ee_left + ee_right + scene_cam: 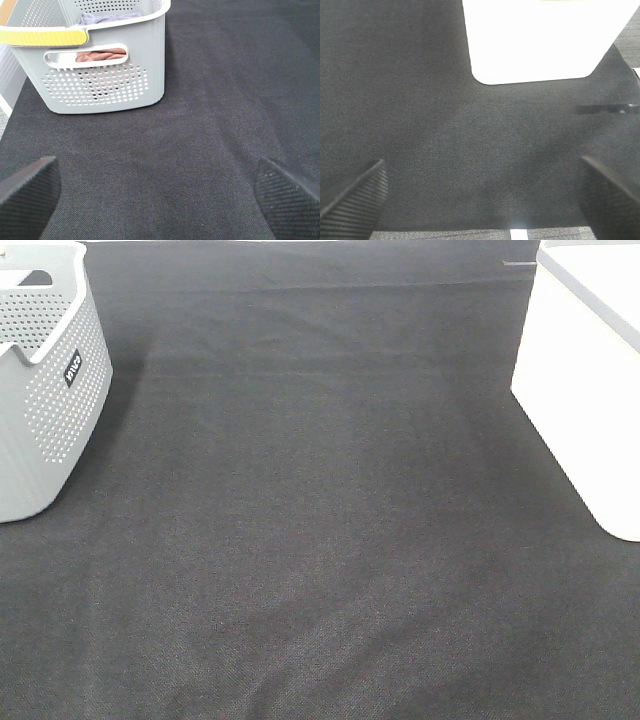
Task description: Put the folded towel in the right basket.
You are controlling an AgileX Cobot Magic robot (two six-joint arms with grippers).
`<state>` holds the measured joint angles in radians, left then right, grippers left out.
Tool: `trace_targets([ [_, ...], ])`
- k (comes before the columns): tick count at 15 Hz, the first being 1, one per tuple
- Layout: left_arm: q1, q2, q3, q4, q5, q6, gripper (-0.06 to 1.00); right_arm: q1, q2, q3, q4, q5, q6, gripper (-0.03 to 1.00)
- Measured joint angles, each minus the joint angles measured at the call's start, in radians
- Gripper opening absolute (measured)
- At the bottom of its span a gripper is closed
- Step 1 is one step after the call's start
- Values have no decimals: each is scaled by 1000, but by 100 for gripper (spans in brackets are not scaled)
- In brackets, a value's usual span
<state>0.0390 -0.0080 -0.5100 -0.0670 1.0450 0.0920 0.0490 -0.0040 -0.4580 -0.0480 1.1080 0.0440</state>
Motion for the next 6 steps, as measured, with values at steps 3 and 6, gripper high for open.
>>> trace_targets([
  [3, 0, 0, 0, 0, 0, 0, 98, 0, 0, 0, 0, -1, 0, 98],
  [6, 0, 0, 0, 0, 0, 0, 98, 0, 0, 0, 0, -1, 0, 98],
])
